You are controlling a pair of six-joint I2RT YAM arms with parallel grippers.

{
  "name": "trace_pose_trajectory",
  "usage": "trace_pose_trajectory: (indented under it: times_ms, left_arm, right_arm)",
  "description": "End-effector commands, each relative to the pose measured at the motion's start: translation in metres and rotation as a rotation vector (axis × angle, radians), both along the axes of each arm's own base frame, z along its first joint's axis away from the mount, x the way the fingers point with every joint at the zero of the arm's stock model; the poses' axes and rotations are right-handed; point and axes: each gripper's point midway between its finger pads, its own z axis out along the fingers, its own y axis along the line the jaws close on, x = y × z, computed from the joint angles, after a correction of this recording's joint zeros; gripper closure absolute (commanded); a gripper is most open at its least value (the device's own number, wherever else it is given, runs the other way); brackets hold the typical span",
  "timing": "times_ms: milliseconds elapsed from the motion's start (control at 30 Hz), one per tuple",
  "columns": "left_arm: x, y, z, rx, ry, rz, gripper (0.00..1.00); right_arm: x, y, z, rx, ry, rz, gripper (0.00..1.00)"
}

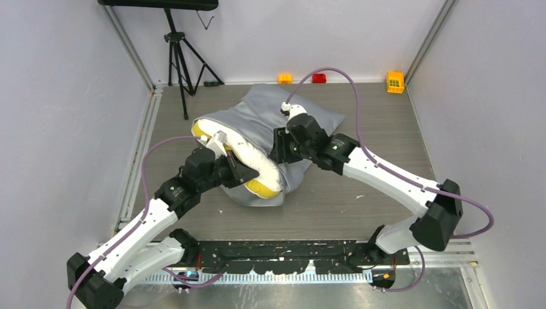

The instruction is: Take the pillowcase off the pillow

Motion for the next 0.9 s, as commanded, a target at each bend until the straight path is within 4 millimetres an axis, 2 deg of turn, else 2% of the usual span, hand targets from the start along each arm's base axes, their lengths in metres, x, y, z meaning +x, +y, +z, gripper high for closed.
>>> trace_pose_trajectory:
  times_ms: [0,33,67,167,267,400,467,567,733,833,867]
  left_arm:
    - [-0.007,-0.008,0.051,-0.077,-0.117,-0.079,1.0]
    - [-0.008,-0.008,0.057,-0.073,-0.119,-0.085,1.0]
    - [-0.009,-0.008,0.057,-0.063,-0.108,-0.092,1.0]
    - [-0.013,-0.012,0.072,-0.077,-0.105,-0.124,1.0]
    - [-0.017,-0.017,0.087,-0.116,-0.105,-0.151,1.0]
    - [-0.032,-0.021,0.127,-0.193,-0.125,-0.206,1.0]
    - [-0.039,-0.018,0.146,-0.21,-0.147,-0.223,1.0]
    - [-0.048,-0.013,0.167,-0.214,-0.19,-0.247,1.0]
    - [-0.053,-0.01,0.188,-0.237,-0.235,-0.247,1.0]
    - [-0.054,-0.001,0.206,-0.231,-0.296,-0.222,1.0]
    - [-0.056,0.006,0.219,-0.216,-0.337,-0.201,1.0]
  right_arm:
    - [0.041,-0.008,0.008,0.024,-0.037,-0.162,0.64]
    - [0.05,-0.018,0.002,0.018,-0.031,-0.224,0.76]
    - [0.058,-0.028,-0.004,0.018,-0.025,-0.279,0.82]
    - [0.072,-0.054,-0.02,0.04,-0.015,-0.378,0.93]
    - [0.08,-0.08,-0.038,0.023,-0.012,-0.453,0.98]
    - [0.082,-0.12,-0.065,-0.032,0.041,-0.558,1.0]
    - [0.081,-0.137,-0.073,-0.043,0.065,-0.599,1.0]
    - [0.08,-0.149,-0.077,-0.047,0.073,-0.619,1.0]
    - [0.08,-0.153,-0.079,-0.069,0.069,-0.603,1.0]
    - [0.08,-0.179,-0.087,-0.164,0.073,-0.686,1.0]
    - [0.081,-0.19,-0.089,-0.194,0.077,-0.721,1.0]
